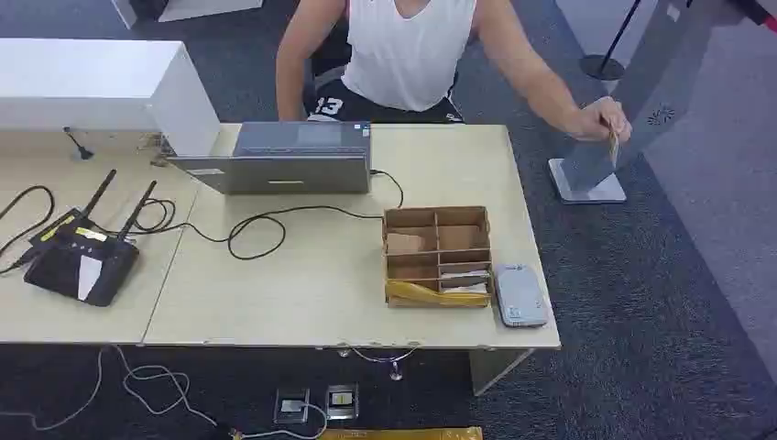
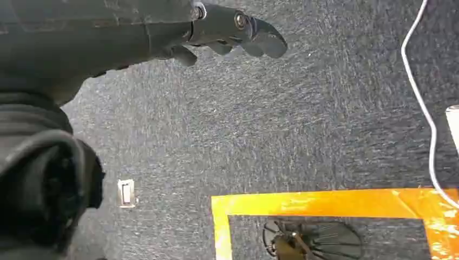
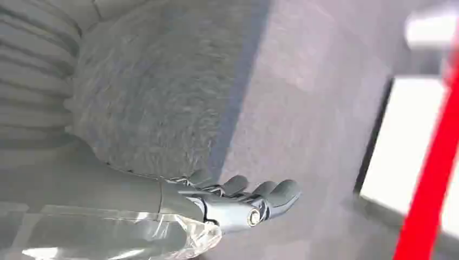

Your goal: Pass the card to the sensor for recognition and then transmit it.

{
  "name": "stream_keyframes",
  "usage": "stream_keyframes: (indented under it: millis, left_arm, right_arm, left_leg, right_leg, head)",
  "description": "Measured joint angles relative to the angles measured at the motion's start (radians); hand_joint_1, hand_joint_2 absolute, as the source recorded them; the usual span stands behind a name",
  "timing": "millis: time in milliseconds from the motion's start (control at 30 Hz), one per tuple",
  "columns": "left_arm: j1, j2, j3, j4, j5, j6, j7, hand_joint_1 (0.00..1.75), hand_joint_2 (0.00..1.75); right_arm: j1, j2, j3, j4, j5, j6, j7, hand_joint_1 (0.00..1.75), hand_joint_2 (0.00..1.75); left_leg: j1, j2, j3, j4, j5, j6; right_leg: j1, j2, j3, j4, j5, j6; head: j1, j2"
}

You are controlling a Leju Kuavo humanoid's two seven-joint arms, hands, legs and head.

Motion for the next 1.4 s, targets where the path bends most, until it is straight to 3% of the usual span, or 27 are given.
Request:
stream_keyframes:
  millis: [67, 200, 300, 500, 733, 1100, 1400]
  left_arm:
    - [0.001, -0.002, 0.000, 0.000, -0.002, 0.005, -0.003, 0.00, 0.00]
    - [-0.004, -0.003, 0.000, 0.000, -0.006, 0.005, -0.008, 0.00, 0.00]
    - [-0.009, -0.008, 0.000, 0.000, -0.011, 0.002, -0.022, 0.00, 0.00]
    - [-0.009, -0.010, 0.000, 0.000, -0.017, 0.001, -0.051, 0.00, 0.00]
    - [-0.019, -0.012, 0.000, 0.000, -0.022, -0.013, -0.048, 0.00, 0.00]
    - [-0.025, -0.012, 0.000, 0.000, -0.008, -0.018, -0.033, 0.00, 0.00]
    - [-0.017, -0.013, 0.000, 0.000, -0.007, -0.018, -0.033, 0.00, 0.00]
  right_arm:
    - [0.004, -0.022, 0.147, -0.124, -0.117, -0.073, 0.105, 0.00, 1.75]
    - [0.007, -0.043, 0.409, -0.329, -0.145, -0.119, 0.117, 0.00, 1.75]
    - [0.015, -0.042, 0.576, -0.456, -0.111, -0.123, 0.119, 0.00, 1.75]
    - [-0.008, -0.009, 0.887, -0.639, 0.125, -0.090, 0.102, 0.00, 1.75]
    - [-0.060, 0.047, 1.169, -0.699, 0.409, -0.052, 0.047, 0.00, 1.75]
    - [-0.157, 0.143, 1.422, -0.678, 0.555, 0.027, -0.002, 0.00, 1.75]
    - [-0.204, 0.192, 1.514, -0.600, 0.557, 0.021, -0.011, 0.00, 1.75]
  left_leg:
    - [-0.002, -0.002, -0.002, 0.000, 0.000, 0.000]
    - [-0.001, 0.009, -0.003, -0.002, -0.003, -0.002]
    - [-0.002, 0.008, -0.003, -0.002, -0.002, -0.002]
    - [-0.001, -0.001, -0.004, -0.002, 0.002, -0.003]
    - [0.001, -0.007, -0.005, -0.001, 0.005, -0.003]
    - [0.001, -0.009, -0.007, -0.001, 0.005, -0.003]
    - [0.001, -0.009, -0.008, -0.001, 0.005, -0.003]
  right_leg:
    - [-0.002, -0.002, -0.001, 0.001, 0.000, 0.000]
    - [-0.002, 0.010, -0.002, 0.002, 0.000, 0.000]
    - [-0.002, 0.008, -0.001, 0.004, 0.000, 0.000]
    - [-0.001, 0.000, -0.001, 0.005, 0.000, 0.000]
    - [0.000, -0.007, -0.002, 0.006, 0.000, 0.000]
    - [0.000, -0.008, -0.004, 0.006, 0.000, 0.000]
    - [0.000, -0.008, -0.005, 0.006, 0.000, -0.001]
  head:
    - [0.000, 0.000]
    - [0.000, 0.000]
    - [0.000, 0.000]
    - [0.000, 0.000]
    - [0.000, 0.000]
    - [0.000, 0.000]
    - [0.000, 0.000]
